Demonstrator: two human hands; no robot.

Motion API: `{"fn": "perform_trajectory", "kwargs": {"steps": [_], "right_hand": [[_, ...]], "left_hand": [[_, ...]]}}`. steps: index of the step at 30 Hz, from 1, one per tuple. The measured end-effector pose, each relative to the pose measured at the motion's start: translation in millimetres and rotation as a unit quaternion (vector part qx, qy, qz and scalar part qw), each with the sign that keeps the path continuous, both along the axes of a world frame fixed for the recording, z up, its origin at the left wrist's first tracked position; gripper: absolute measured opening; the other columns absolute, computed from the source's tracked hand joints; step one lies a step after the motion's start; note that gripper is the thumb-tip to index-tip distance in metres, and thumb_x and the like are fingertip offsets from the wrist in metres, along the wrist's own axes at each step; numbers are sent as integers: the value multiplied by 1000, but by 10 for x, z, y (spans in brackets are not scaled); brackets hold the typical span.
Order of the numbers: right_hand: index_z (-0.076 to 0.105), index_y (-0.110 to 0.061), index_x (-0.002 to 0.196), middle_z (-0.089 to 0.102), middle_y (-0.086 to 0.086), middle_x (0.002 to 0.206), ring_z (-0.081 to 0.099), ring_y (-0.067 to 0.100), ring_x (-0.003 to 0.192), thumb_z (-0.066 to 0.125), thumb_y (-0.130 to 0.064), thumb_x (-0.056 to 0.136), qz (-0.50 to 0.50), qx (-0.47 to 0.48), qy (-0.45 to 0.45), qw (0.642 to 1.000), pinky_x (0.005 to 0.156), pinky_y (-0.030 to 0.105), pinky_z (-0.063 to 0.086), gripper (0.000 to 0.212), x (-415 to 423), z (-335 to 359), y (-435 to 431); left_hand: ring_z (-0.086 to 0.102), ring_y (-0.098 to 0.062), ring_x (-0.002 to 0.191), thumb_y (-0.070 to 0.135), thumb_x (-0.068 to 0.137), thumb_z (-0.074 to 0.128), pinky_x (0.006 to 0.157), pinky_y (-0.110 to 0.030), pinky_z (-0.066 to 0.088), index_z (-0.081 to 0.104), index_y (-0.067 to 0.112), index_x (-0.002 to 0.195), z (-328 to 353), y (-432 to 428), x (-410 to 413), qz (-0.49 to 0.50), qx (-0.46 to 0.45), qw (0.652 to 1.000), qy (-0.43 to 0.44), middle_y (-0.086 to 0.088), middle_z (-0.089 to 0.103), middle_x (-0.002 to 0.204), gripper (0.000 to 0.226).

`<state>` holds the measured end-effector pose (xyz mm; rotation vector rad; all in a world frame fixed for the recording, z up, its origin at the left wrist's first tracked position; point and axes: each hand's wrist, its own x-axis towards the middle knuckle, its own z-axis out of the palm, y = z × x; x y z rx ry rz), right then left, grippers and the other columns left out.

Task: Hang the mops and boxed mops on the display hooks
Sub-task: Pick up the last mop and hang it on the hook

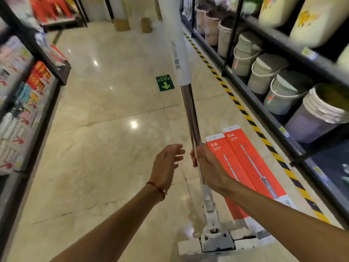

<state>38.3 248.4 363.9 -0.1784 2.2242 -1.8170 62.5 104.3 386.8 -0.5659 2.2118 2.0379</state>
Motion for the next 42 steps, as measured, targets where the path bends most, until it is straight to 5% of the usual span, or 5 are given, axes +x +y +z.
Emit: {"fn": "perform_trajectory", "kwargs": {"steps": [14, 21, 31, 36, 42], "right_hand": [[54, -16, 92, 53, 0, 81, 53, 10, 76, 28, -51, 107, -6, 15, 126, 992, 77, 22, 48, 46, 1152, 2877, 495], [54, -10, 98, 59, 0, 84, 60, 5, 75, 26, -43, 111, -1, 38, 110, 993, 82, 26, 53, 46, 1970, 4020, 1002], [53, -3, 136, 66, 16, 131, 64, 28, 122, 27, -49, 111, -7, 228, 16, 973, 110, 44, 50, 58, 3189, 5008, 2072], [65, -28, 124, 61, -23, 101, 58, -4, 92, 43, -38, 111, -13, 363, 68, 929, 88, 18, 45, 27, 4018, 5427, 2799], [72, -17, 121, 72, -7, 111, 66, 12, 99, 53, -21, 105, -267, 371, 201, 867, 92, 28, 51, 25, 4945, 5877, 3793]], "left_hand": [[72, -25, 104, 70, 92, 50, 103, -44, 53, 71, 24, 104, 3433, 522, 789, -186, 107, 954, 208, -14, 75, 114, 52], [66, -21, 70, 60, 98, 40, 81, -37, 56, 65, 9, 98, 4669, 1092, 1320, -260, 210, 923, 188, -5, 68, 77, 57], [47, -14, 48, 74, 80, 43, 56, -29, 45, 52, 16, 74, 5205, 2197, 2224, -353, 199, 895, 188, 4, 48, 54, 60], [42, -15, 51, 69, 94, 38, 55, -28, 42, 50, 16, 74, 5400, 2945, 3031, -404, 140, 880, 209, 1, 44, 59, 59], [43, -13, 50, 58, 104, 34, 54, -27, 40, 49, 15, 75, 5696, 3725, 3759, -439, 77, 860, 247, 0, 47, 59, 54]]}}
